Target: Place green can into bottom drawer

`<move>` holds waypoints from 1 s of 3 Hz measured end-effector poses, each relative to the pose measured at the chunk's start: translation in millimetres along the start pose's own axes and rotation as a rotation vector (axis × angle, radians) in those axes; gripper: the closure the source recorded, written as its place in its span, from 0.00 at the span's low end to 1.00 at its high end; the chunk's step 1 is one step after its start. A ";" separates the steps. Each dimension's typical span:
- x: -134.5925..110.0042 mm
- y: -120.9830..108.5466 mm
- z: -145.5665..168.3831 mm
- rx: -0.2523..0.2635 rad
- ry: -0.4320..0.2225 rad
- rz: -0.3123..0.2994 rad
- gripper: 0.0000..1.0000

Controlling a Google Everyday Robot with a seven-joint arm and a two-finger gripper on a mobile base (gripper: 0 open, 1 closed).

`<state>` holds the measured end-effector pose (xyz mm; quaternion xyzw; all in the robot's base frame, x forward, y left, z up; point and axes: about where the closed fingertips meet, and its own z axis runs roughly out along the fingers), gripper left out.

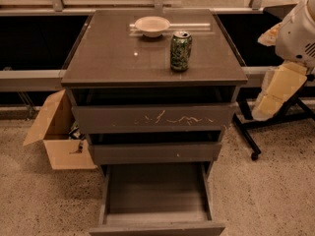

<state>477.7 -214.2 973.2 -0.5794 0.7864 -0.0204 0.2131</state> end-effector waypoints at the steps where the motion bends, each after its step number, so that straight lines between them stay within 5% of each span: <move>1: -9.9 -34.8 23.8 0.008 -0.121 0.022 0.00; 3: -38.8 -87.0 70.8 -0.048 -0.396 0.053 0.00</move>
Offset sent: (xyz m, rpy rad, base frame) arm 0.1294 0.0126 -0.0315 0.4748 -0.0941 0.0662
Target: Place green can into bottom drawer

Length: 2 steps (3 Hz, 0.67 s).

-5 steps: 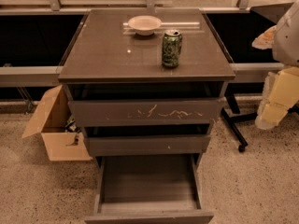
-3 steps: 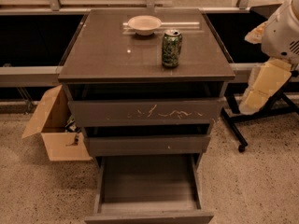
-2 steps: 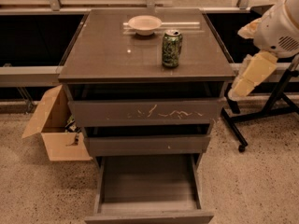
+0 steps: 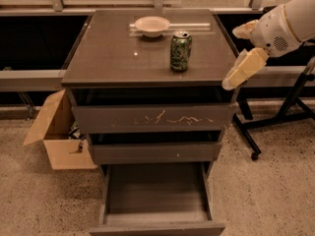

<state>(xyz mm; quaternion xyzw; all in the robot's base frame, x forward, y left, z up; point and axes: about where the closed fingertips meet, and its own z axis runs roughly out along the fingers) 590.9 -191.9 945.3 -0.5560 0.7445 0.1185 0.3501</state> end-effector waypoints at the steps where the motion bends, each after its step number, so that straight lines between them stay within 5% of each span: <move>1: -20.8 -22.0 27.8 -0.047 -0.129 -0.001 0.00; 2: -21.5 -23.9 31.6 -0.047 -0.135 -0.004 0.00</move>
Offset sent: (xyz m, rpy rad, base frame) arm 0.0249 0.0198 -0.0017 0.0950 -0.0065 0.0503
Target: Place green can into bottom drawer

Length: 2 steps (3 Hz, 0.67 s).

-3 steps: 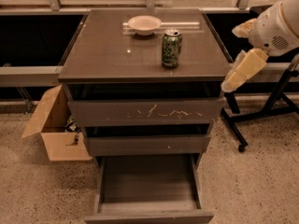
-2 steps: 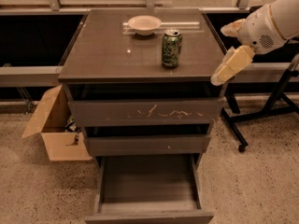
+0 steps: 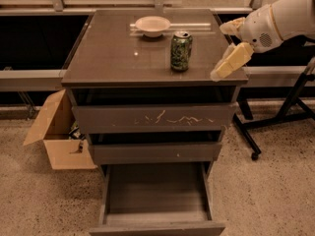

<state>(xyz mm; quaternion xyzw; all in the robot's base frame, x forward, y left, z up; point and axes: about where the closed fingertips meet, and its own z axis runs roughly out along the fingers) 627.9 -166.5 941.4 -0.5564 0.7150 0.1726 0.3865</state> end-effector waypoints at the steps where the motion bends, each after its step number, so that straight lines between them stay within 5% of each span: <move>1: -0.9 -25.2 15.0 0.015 -0.052 -0.017 0.00; 2: 0.3 -51.3 30.8 0.036 -0.102 -0.031 0.00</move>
Offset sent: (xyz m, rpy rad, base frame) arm 0.0974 -0.0018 -0.0130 0.1295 -0.1347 0.0078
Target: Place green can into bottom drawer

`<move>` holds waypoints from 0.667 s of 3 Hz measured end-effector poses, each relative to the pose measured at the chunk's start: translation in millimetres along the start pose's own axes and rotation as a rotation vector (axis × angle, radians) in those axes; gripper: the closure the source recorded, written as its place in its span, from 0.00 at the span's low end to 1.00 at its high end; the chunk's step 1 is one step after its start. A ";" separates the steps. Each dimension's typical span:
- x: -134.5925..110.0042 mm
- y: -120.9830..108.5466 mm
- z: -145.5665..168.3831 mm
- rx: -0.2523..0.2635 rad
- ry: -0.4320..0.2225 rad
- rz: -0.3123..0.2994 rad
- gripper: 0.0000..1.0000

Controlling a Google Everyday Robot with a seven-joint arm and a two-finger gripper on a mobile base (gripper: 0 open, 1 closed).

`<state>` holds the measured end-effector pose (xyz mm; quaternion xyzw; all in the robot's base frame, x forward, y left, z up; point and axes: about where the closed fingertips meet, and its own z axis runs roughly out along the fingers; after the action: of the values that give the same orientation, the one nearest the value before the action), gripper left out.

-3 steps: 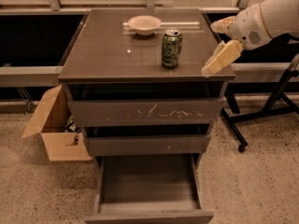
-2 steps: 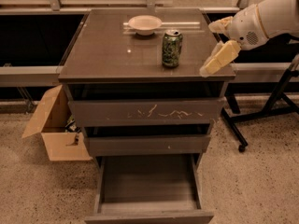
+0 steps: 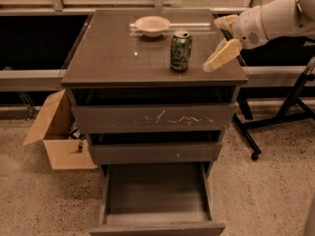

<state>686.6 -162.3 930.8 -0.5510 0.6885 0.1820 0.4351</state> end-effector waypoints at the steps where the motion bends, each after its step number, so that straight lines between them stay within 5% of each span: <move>1: 4.6 -19.2 17.1 0.002 -0.043 0.001 0.00; 2: 9.6 -29.0 38.3 -0.017 -0.062 0.012 0.00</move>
Offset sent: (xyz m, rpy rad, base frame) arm 0.0655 0.0135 -0.0312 0.0840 0.0074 0.0287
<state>728.3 -149.6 908.5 -0.5448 0.6762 0.2075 0.4504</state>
